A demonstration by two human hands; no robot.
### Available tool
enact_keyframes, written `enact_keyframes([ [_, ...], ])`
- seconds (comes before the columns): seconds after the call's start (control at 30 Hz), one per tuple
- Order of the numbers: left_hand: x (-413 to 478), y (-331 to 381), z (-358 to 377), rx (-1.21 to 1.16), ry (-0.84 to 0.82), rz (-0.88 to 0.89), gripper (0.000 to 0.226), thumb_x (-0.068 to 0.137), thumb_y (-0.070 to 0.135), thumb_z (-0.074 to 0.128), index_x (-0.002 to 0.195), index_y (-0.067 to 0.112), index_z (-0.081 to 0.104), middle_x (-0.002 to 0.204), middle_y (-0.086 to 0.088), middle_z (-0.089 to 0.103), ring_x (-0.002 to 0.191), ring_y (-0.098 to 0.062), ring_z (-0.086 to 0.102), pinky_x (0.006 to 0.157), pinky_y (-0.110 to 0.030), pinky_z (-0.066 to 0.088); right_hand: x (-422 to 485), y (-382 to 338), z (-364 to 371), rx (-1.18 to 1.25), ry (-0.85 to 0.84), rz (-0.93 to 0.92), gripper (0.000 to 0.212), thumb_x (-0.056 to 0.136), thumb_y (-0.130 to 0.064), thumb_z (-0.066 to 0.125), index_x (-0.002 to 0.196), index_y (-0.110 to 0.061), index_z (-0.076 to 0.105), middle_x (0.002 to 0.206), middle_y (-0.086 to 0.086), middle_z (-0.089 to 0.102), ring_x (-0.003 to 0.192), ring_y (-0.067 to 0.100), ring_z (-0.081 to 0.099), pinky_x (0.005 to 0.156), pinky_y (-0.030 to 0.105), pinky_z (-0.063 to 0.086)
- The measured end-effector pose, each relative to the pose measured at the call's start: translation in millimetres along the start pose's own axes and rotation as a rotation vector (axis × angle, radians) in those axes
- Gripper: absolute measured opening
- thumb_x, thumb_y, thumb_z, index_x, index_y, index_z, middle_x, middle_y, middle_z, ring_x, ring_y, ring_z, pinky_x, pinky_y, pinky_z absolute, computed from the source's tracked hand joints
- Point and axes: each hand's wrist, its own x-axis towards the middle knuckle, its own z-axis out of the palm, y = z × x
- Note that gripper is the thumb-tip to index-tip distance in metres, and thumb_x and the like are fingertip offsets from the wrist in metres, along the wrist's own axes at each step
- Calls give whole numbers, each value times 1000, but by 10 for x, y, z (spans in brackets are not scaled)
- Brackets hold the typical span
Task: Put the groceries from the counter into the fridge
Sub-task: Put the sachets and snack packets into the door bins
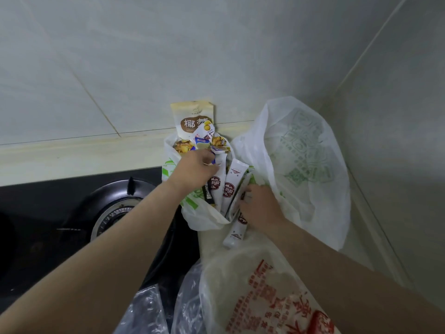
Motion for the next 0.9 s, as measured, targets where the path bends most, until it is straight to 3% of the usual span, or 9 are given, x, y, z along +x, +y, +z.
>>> enact_keyframes([
  [0.13, -4, -94, 64, -130, 28, -53, 34, 91, 21, 67, 123, 10, 63, 110, -1, 65, 102, -16, 60, 89, -27, 47, -42, -76, -39, 29, 49, -33, 25, 78, -31, 46, 88, -19, 66, 87, -1, 65, 80, 19, 63, 71, 40, 56],
  [0.3, 258, -87, -241, -345, 257, -102, 14, 90, 13, 66, 102, 6, 64, 88, -2, 66, 69, -6, 61, 69, -23, 53, 111, -406, -209, 149, 33, -158, 22, 93, -13, 56, 113, -8, 64, 103, 6, 65, 93, 20, 59, 84, 32, 49],
  [0.43, 533, -115, -440, -439, 341, -200, 34, 90, 18, 68, 122, 10, 59, 105, 0, 61, 93, -17, 61, 79, -26, 53, 442, -647, -324, 222, 52, -185, 36, 94, -15, 57, 130, -12, 60, 125, 5, 62, 112, 19, 58, 95, 32, 47],
  [0.47, 602, -110, -474, -436, 341, -219, 26, 90, 18, 67, 115, 12, 61, 103, 1, 60, 94, -20, 59, 79, -30, 51, 535, -689, -341, 241, 58, -175, 36, 94, -15, 58, 129, -11, 60, 126, 6, 62, 114, 20, 58, 96, 33, 47],
  [0.5, 665, -107, -500, -444, 348, -234, 10, 90, 17, 66, 98, 14, 61, 96, 1, 61, 89, -22, 58, 77, -32, 51, 616, -730, -362, 256, 66, -158, 34, 93, -15, 59, 127, -10, 61, 127, 6, 62, 115, 21, 58, 96, 33, 47],
  [0.57, 775, -94, -541, -483, 373, -284, 15, 89, 15, 68, 79, 18, 56, 86, -3, 61, 81, -25, 58, 74, -35, 51, 747, -757, -377, 289, 73, -92, 33, 93, -18, 62, 125, -10, 62, 124, 5, 62, 114, 20, 58, 91, 28, 45],
  [0.73, 872, -169, -536, -496, 449, -361, 23, 81, 16, 75, 96, 10, 59, 99, -13, 66, 81, -27, 63, 76, -41, 57, 798, -720, -311, 422, 39, 40, 19, 89, -13, 63, 103, -2, 67, 101, 18, 67, 81, 17, 55, 70, 28, 42],
  [0.83, 852, -228, -491, -480, 397, -313, 11, 84, 11, 73, 85, 16, 63, 91, -7, 69, 81, -26, 65, 74, -39, 57, 793, -665, -235, 473, 26, 22, 15, 89, -13, 63, 98, -3, 68, 94, 13, 67, 80, 17, 55, 63, 27, 42],
  [0.9, 815, -236, -468, -484, 332, -274, 15, 88, 8, 69, 78, 19, 68, 82, -3, 71, 78, -24, 66, 72, -38, 58, 793, -645, -187, 475, -6, 19, 21, 89, -16, 65, 109, -10, 66, 99, 4, 65, 85, 14, 58, 66, 22, 45],
])
